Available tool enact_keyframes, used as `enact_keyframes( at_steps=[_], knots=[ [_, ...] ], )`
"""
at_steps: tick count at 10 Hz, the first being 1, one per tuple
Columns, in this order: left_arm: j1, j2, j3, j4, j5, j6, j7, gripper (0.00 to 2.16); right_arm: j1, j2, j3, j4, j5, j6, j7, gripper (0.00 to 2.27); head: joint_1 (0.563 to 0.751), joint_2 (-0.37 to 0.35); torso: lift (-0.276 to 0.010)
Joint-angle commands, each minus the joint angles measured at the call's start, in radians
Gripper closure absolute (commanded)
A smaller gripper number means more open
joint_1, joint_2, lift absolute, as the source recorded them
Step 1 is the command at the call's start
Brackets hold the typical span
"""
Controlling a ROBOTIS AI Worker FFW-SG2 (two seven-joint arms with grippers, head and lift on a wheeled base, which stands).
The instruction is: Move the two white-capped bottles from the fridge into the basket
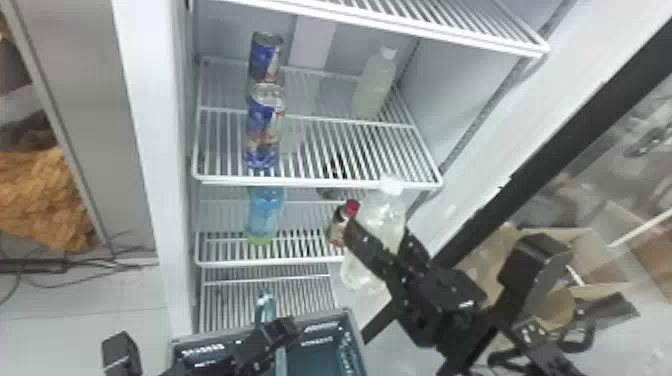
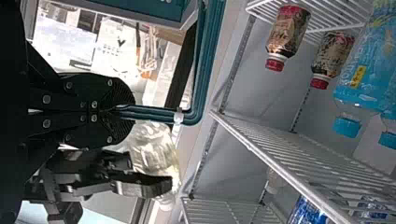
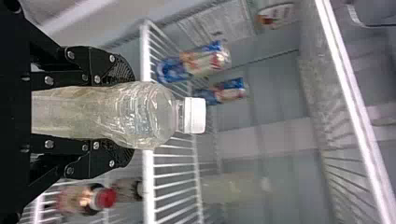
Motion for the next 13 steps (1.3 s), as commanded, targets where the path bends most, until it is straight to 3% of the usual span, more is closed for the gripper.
enact_keyframes(
  at_steps=[1,6,10,13],
  knots=[
    [-0.002,0.001,-0.002,0.0,-0.001,0.0,0.001,1.16,0.026,0.0,-0.009,-0.031,0.0,0.091,0.011,1.0,0.695,-0.35,0.0],
    [-0.002,0.001,-0.002,0.0,-0.003,0.0,0.001,1.16,-0.019,-0.006,-0.023,-0.048,0.016,0.464,0.035,1.0,0.695,-0.35,0.0],
    [-0.002,0.001,-0.004,0.0,-0.005,0.0,0.002,1.16,-0.09,-0.011,-0.025,0.003,0.04,0.629,0.084,1.0,0.695,-0.35,0.0],
    [0.0,-0.001,-0.002,0.0,-0.005,0.0,0.002,1.16,-0.124,-0.012,-0.023,0.057,0.05,0.661,0.117,1.0,0.695,-0.35,0.0]
  ],
)
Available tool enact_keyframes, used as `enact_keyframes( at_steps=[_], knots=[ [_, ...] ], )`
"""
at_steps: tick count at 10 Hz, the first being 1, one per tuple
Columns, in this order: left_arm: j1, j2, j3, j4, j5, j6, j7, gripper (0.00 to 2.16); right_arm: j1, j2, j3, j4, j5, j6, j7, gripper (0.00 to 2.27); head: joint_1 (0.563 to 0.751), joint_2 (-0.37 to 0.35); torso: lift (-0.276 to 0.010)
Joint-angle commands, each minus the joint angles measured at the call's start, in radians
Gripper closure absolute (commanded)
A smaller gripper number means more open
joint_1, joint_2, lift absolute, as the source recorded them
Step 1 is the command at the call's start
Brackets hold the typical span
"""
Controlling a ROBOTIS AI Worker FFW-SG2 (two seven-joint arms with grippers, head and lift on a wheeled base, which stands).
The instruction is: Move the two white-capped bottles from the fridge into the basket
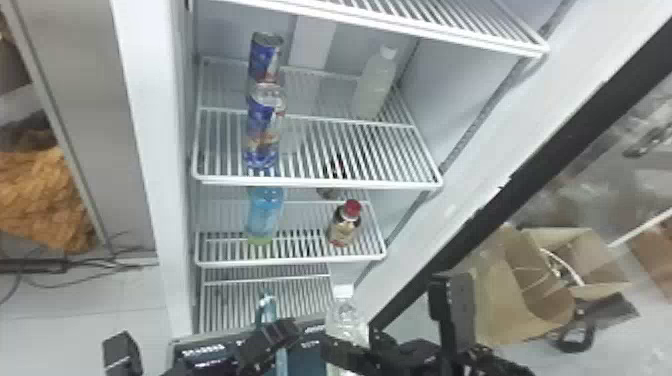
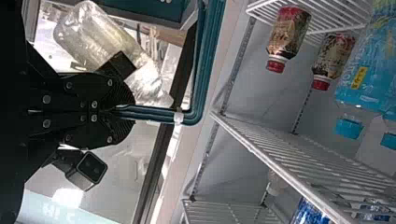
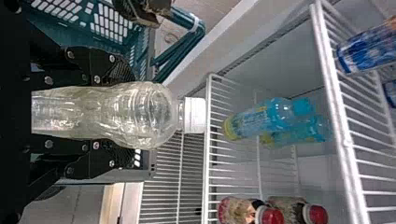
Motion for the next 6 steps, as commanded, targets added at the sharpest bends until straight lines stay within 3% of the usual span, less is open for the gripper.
enact_keyframes(
  at_steps=[1,4,6],
  knots=[
    [0.003,-0.002,0.002,0.0,0.0,-0.002,0.0,1.16,-0.029,-0.001,0.0,0.033,0.025,0.028,0.019,1.0,0.695,-0.35,0.0],
    [0.003,-0.002,0.0,0.0,-0.002,-0.002,0.0,1.16,-0.043,-0.006,0.004,0.045,0.047,0.028,0.035,0.78,0.695,-0.35,0.0],
    [0.006,-0.002,0.0,0.0,-0.002,-0.002,0.0,1.16,-0.046,-0.007,0.006,0.053,0.049,0.011,0.044,0.78,0.695,-0.35,0.0]
  ],
)
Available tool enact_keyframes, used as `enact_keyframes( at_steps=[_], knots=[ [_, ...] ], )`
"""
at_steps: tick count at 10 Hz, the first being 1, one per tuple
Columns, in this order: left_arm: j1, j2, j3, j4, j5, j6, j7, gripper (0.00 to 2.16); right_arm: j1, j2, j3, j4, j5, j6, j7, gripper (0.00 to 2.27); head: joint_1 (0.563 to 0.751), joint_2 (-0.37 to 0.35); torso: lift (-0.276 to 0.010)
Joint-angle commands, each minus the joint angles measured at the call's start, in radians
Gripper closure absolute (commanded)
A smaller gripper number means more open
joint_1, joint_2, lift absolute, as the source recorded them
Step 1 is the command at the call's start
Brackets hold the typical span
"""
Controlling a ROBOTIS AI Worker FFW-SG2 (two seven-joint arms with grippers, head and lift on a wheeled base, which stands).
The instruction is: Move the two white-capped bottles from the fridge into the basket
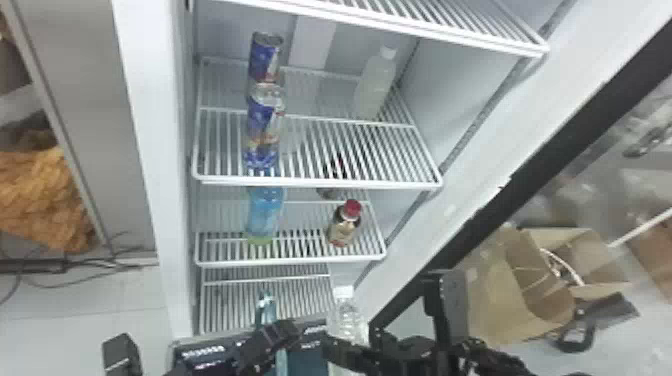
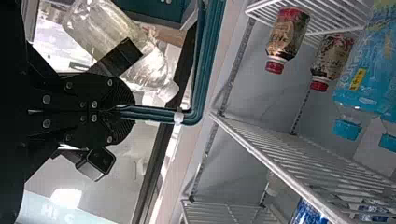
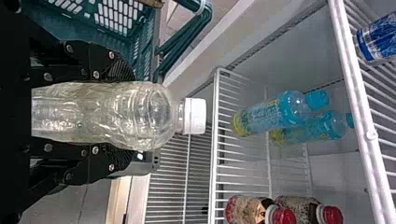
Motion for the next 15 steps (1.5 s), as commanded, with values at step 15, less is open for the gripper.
enact_keyframes(
  at_steps=[15],
  knots=[
    [0.003,-0.002,0.005,0.0,0.004,0.0,0.0,1.16,-0.065,0.017,-0.006,0.059,0.044,-0.617,-0.055,0.23,0.695,-0.35,0.0]
  ],
)
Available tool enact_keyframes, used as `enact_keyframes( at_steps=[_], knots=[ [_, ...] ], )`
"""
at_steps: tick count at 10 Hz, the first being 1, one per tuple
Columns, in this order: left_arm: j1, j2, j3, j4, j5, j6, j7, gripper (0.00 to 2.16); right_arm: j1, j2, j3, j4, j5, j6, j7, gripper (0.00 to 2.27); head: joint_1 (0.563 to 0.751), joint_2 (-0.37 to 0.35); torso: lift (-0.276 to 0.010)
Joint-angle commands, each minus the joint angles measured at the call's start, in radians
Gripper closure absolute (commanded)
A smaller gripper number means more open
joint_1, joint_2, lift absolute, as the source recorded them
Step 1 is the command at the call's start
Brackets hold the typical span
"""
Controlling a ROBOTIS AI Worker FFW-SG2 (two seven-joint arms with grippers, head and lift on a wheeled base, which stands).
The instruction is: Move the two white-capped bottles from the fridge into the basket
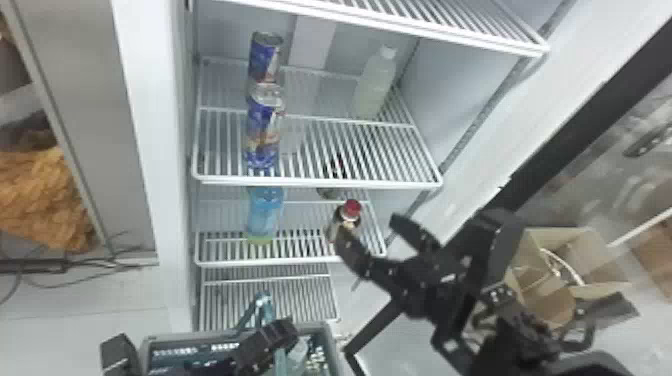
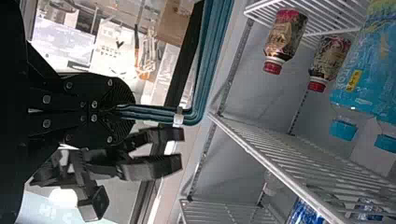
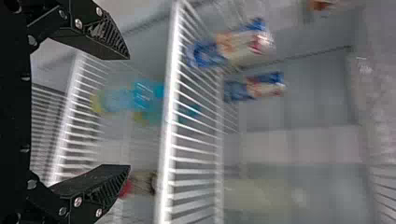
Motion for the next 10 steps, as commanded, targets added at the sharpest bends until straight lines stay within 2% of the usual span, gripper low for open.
enact_keyframes(
  at_steps=[1,4,7,10],
  knots=[
    [-0.001,0.001,0.0,0.0,0.0,0.0,0.0,1.16,-0.068,0.004,-0.01,0.054,0.008,-0.107,-0.007,0.2,0.695,-0.35,0.0],
    [0.001,-0.002,0.004,0.0,0.0,-0.005,0.0,1.16,-0.19,0.016,-0.01,0.186,0.063,-0.291,-0.032,0.09,0.695,-0.35,0.0],
    [-0.001,-0.002,0.004,0.0,0.0,-0.005,0.0,1.16,-0.313,0.019,0.008,0.353,0.121,-0.434,-0.046,0.08,0.695,-0.35,0.0],
    [-0.004,-0.002,0.002,0.0,0.002,-0.005,0.0,1.16,-0.421,0.019,0.004,0.491,0.125,-0.493,-0.058,0.08,0.695,-0.35,0.0]
  ],
)
